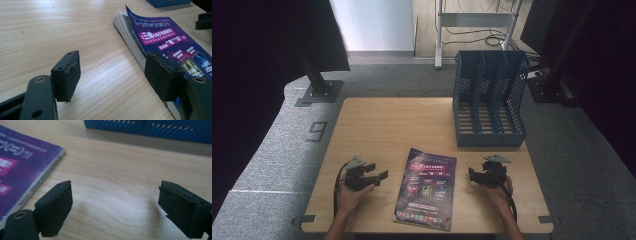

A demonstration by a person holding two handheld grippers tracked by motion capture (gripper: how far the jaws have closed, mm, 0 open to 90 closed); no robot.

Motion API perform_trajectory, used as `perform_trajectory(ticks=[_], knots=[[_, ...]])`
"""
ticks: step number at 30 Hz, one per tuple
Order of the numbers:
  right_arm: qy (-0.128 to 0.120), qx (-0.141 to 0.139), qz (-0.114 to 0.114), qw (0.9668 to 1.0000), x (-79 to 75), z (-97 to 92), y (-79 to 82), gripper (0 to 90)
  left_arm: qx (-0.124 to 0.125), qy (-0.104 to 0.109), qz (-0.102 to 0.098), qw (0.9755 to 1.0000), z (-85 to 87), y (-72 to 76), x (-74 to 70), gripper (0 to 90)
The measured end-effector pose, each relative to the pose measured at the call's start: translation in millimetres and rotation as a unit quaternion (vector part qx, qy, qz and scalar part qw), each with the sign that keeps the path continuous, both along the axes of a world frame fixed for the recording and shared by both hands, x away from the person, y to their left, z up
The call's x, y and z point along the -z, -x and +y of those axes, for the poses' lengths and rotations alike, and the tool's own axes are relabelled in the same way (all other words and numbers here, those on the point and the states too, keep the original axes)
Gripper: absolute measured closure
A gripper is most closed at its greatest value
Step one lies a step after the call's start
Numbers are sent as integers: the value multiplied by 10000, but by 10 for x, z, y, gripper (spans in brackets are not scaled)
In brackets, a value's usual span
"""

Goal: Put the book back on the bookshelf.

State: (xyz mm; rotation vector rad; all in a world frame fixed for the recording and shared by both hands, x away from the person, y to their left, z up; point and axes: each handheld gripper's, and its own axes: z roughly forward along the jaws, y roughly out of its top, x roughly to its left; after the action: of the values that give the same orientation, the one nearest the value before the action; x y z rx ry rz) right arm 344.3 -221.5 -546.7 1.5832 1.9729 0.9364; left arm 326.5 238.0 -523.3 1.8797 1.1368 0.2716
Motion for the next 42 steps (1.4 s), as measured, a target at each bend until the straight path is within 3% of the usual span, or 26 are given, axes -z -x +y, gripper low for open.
perform_trajectory(ticks=[3, 6, 17, 24, 35, 42], knots=[[-41, 126, -174, 9998, -73, 24, 27, 117, 70, 213, 49, 9997, 10, 10, -18, 293], [-279, 113, -244, 9992, -136, 69, 23, 123, 63, 166, 40, 9998, 3, 12, -23, 294], [-274, -204, -482, 9983, -337, 234, 79, 125, -93, 95, 49, 9999, 67, 1, -10, 295], [-354, -464, -709, 9958, -519, 394, 130, 128, -114, 127, 34, 9998, 84, 11, -21, 295], [-456, -793, -737, 9931, -542, 638, 125, 132, -62, 150, 32, 9999, 58, 22, -29, 297], [-543, -916, -658, 9921, -478, 707, 154, 137, 10, 128, 26, 9999, 8, 32, -32, 297]])
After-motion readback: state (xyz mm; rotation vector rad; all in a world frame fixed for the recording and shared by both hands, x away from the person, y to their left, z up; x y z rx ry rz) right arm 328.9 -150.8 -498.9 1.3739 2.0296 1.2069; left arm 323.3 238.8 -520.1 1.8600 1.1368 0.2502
